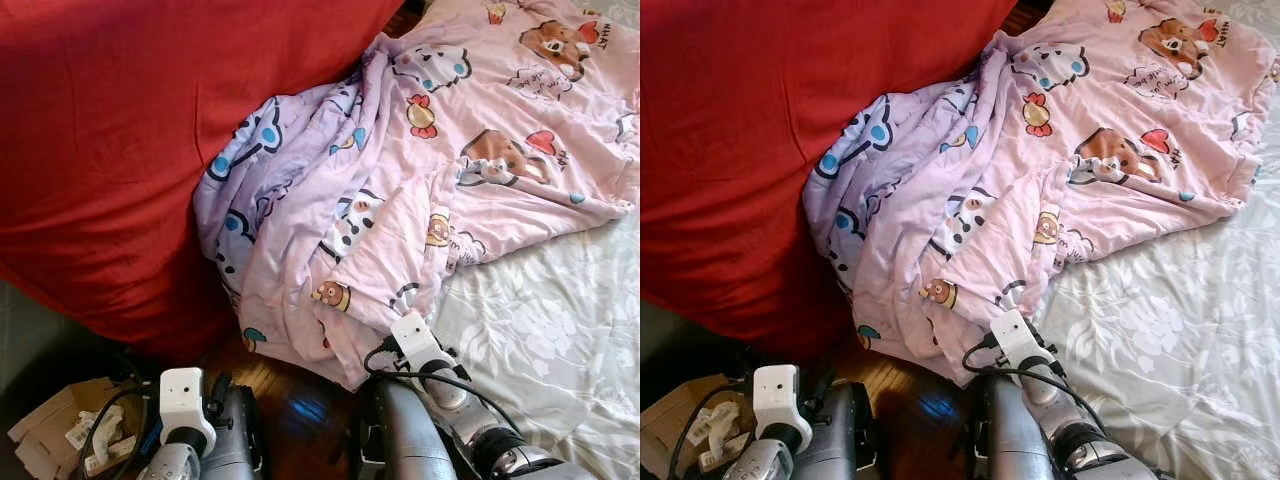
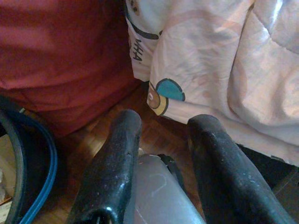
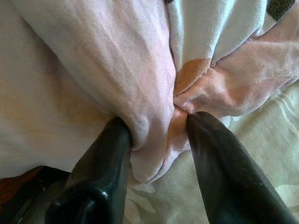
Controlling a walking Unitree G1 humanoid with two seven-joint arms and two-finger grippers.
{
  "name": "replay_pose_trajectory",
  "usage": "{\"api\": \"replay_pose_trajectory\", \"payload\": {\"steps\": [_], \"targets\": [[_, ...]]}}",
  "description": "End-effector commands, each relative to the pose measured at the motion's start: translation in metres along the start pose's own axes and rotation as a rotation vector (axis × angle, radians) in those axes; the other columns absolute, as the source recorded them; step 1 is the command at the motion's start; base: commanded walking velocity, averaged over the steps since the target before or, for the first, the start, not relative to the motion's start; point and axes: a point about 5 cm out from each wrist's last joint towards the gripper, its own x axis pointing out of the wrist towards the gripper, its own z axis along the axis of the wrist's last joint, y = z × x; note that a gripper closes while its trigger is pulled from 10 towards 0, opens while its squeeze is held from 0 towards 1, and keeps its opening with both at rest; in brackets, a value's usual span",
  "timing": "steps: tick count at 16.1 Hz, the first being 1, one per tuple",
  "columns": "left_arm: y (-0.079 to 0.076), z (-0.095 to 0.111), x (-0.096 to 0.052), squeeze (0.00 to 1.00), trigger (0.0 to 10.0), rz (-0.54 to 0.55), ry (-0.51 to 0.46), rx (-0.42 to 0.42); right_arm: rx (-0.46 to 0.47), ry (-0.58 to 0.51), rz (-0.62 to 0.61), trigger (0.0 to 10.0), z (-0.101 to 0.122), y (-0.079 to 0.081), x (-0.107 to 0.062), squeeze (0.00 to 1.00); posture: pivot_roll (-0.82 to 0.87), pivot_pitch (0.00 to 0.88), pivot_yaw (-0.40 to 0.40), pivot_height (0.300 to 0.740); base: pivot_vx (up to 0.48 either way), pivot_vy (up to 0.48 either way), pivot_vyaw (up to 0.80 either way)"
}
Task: Clean up the room
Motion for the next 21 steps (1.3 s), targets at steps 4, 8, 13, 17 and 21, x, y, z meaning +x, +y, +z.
{"api": "replay_pose_trajectory", "payload": {"steps": [4,8,13,17,21], "targets": [[0.002,-0.008,-0.006,0.00,10.0,0.020,0.034,-0.009,-0.015,0.060,0.036,0.0,-0.017,0.009,-0.006,0.00,0.01,0.336,-0.080,0.630,0.000,0.000,0.00],[0.003,-0.012,-0.015,0.00,10.0,0.029,0.044,-0.006,-0.013,0.079,0.038,0.0,-0.025,0.012,-0.009,0.00,0.01,0.365,-0.081,0.630,0.000,0.000,0.00],[0.005,-0.012,-0.021,0.00,10.0,0.029,0.048,0.000,-0.008,0.091,0.039,10.0,-0.029,0.014,-0.011,0.00,0.01,0.398,-0.080,0.630,0.000,0.000,0.00],[0.006,-0.010,-0.020,0.00,10.0,0.036,0.046,0.001,0.050,0.024,-0.006,10.0,-0.014,0.008,-0.006,1.00,0.01,0.398,-0.080,0.630,0.000,0.000,0.00],[0.007,-0.010,-0.021,0.00,10.0,0.038,0.046,0.001,0.069,-0.024,-0.033,10.0,-0.004,0.003,-0.003,1.00,0.02,0.392,-0.080,0.630,0.000,0.000,0.00]]}}
